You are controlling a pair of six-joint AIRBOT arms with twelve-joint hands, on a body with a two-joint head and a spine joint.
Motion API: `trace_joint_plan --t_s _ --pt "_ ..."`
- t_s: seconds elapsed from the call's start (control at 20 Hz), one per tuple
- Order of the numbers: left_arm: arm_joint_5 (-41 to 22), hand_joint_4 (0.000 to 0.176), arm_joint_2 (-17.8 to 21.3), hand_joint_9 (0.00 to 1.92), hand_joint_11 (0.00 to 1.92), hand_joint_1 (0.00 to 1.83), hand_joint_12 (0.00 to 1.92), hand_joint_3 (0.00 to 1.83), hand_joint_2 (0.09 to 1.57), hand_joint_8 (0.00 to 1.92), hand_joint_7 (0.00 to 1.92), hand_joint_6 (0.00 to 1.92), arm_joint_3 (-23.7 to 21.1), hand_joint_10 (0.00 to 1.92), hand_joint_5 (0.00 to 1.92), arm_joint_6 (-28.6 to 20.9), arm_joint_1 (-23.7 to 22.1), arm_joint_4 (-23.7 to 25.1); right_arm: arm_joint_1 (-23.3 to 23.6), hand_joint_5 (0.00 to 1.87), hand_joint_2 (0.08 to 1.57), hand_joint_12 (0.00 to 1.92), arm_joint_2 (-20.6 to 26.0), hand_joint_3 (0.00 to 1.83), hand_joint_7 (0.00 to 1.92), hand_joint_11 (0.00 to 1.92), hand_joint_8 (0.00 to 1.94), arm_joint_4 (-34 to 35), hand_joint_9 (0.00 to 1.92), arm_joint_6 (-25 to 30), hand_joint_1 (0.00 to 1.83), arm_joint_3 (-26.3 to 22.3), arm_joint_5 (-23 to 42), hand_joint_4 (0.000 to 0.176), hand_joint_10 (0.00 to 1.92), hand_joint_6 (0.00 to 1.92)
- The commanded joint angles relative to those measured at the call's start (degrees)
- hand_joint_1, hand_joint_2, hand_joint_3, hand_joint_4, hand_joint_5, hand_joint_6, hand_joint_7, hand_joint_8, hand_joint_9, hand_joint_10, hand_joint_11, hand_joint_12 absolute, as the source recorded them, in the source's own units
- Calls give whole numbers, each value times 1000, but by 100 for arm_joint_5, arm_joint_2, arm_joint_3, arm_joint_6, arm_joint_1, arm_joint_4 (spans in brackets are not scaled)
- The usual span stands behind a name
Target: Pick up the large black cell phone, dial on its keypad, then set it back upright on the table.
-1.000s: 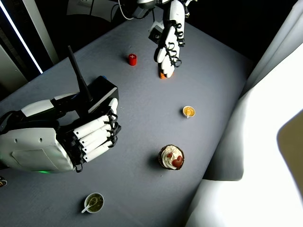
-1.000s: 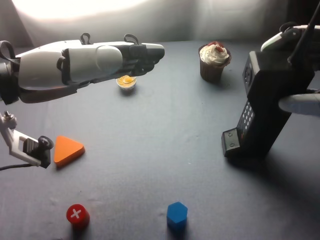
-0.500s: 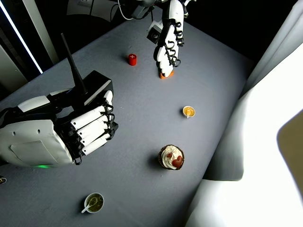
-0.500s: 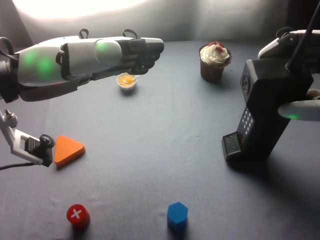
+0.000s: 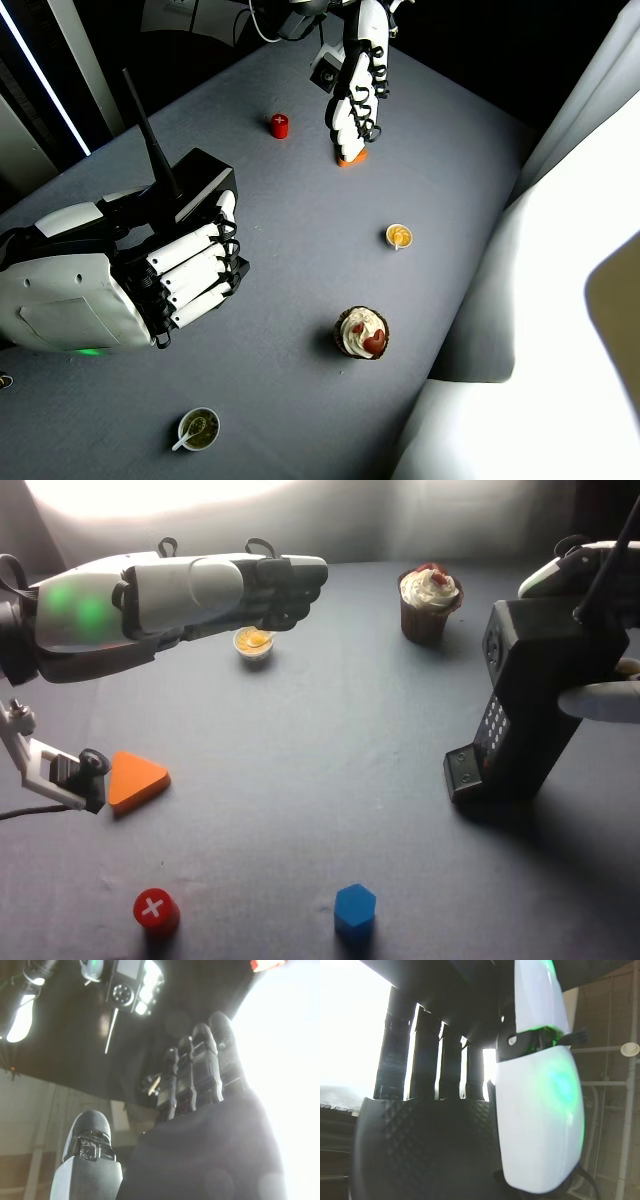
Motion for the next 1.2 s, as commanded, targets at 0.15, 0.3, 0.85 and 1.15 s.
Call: trace_joint_plan --t_s 0.15,0.3,0.85,1.15 --pt "-567 0 11 146 0 0 332 2 1169 2 165 2 -17 3 160 -62 -111 -349 -24 834 1118 1561 74 4 903 845 982 40 962 70 1488 15 535 0 1057 1039" --pt "-567 0 13 145 0 0 311 3 1174 2 168 0 -11 2 154 -62 -111 -349 -24 749 1173 1323 86 4 829 726 1186 39 868 66 1382 -1 536 0 1281 1192" --pt "-566 0 10 146 0 0 320 0 1178 7 172 5 8 10 165 -62 -111 -349 -135 635 1100 1196 201 0 677 353 0 14 628 0 938 -110 620 0 315 0" --pt "-566 0 12 154 0 0 346 2 1183 3 168 2 14 5 153 -62 -112 -350 -244 372 1045 1086 281 0 364 19 0 14 420 -45 724 -148 750 27 5 0"
